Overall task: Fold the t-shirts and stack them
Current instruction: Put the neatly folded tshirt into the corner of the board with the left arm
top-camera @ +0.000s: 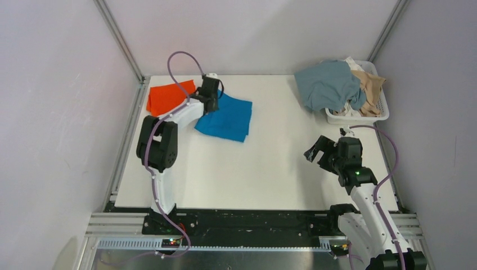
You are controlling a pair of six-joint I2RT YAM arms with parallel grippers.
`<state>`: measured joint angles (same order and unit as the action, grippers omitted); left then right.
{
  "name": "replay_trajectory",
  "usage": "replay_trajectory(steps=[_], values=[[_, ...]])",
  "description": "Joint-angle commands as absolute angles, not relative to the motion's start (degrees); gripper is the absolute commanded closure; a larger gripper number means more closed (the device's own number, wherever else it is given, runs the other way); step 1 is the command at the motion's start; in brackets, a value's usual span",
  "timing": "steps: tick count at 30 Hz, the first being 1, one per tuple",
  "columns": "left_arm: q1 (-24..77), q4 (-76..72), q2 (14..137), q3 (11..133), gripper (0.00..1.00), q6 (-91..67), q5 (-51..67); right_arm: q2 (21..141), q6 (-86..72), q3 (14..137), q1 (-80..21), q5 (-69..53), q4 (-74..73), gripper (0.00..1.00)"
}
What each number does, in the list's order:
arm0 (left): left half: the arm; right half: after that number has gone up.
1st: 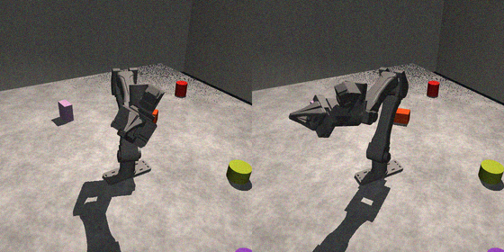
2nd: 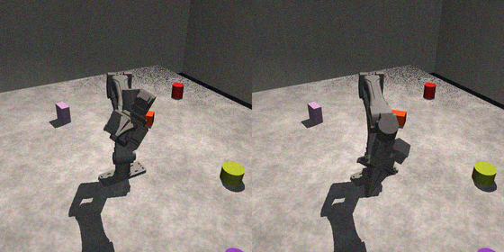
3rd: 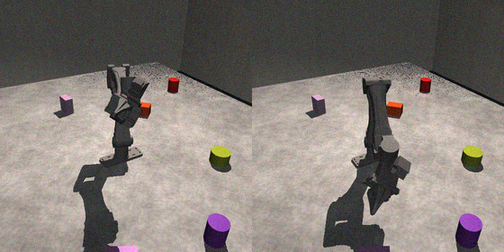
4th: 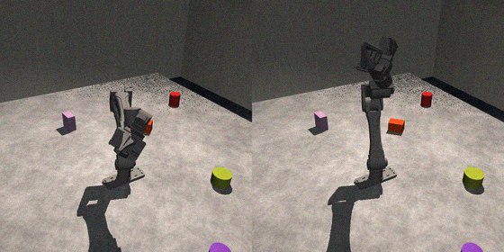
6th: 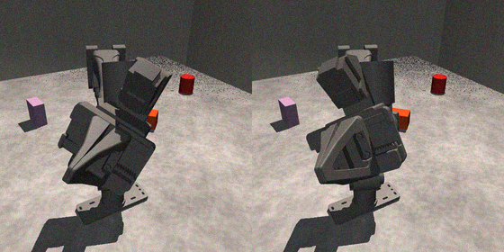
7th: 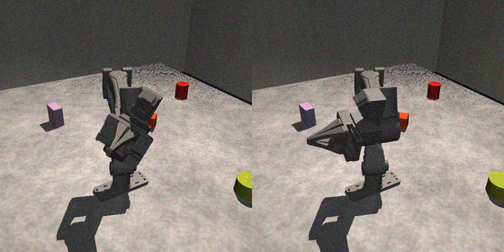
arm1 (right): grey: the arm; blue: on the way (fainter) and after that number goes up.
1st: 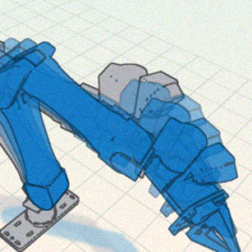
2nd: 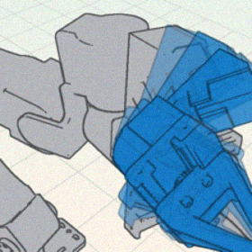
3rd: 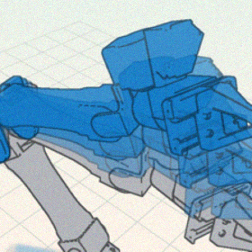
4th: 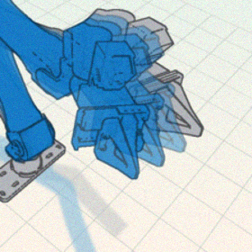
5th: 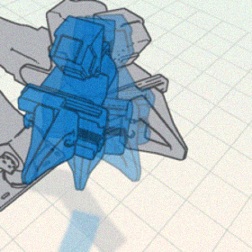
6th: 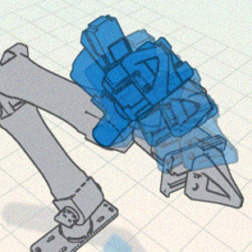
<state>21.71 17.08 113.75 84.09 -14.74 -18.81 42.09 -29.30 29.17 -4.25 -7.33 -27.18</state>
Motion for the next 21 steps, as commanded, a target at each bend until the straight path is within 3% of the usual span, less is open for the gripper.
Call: replay_trajectory(steps=[1,8,21], values=[[18.5,16.5,116.8,93.1,1.00,-5.0,-23.0,42.2,-27.9,28.7,-3.9,-5.0,-24.3,0.00],[13.9,18.7,120.0,105.0,1.00,-0.8,-25.0,42.1,-27.9,28.3,-3.8,-3.7,-23.4,0.01],[7.5,19.8,121.9,114.9,1.00,10.2,-27.7,42.4,-27.9,28.0,-3.8,-1.6,-22.7,0.01]])
